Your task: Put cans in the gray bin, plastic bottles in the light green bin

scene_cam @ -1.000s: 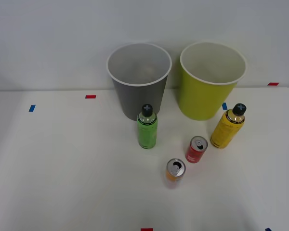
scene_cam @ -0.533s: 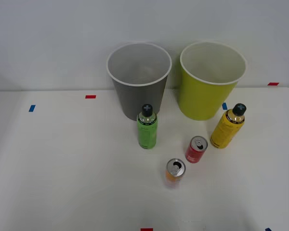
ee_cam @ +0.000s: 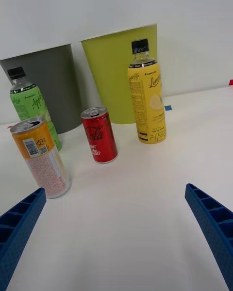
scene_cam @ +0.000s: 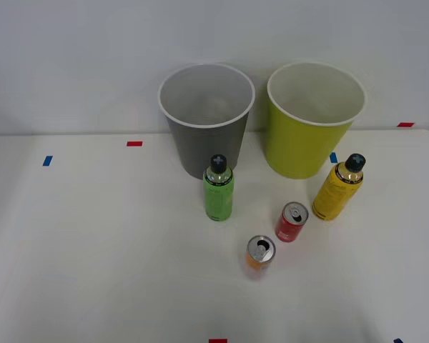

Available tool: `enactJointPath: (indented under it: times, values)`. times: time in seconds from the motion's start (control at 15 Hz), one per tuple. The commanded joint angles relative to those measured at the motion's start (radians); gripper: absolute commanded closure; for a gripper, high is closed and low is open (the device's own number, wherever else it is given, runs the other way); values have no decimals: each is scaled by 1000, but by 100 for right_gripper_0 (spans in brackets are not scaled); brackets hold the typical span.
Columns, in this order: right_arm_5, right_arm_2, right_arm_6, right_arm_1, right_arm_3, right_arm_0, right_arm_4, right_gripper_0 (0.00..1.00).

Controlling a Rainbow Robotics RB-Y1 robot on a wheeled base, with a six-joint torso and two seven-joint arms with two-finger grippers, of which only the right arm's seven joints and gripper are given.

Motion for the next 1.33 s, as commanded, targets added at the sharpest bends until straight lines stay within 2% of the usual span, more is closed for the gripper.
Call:
enactJointPath:
  times: [0.07,0.4,0.73,1.0,1.2,1.33]
  values:
    - [0,0,0,0,0,0,0,0]
    - [-18,71,31,-55,37,-46,-74,0]
    - [-18,58,77,-103,37,-86,-110,0]
    - [-15,49,109,-112,40,-101,-124,0]
    - [-15,104,137,-118,126,-219,-225,0]
    - [-15,127,252,-112,167,-301,-314,0]
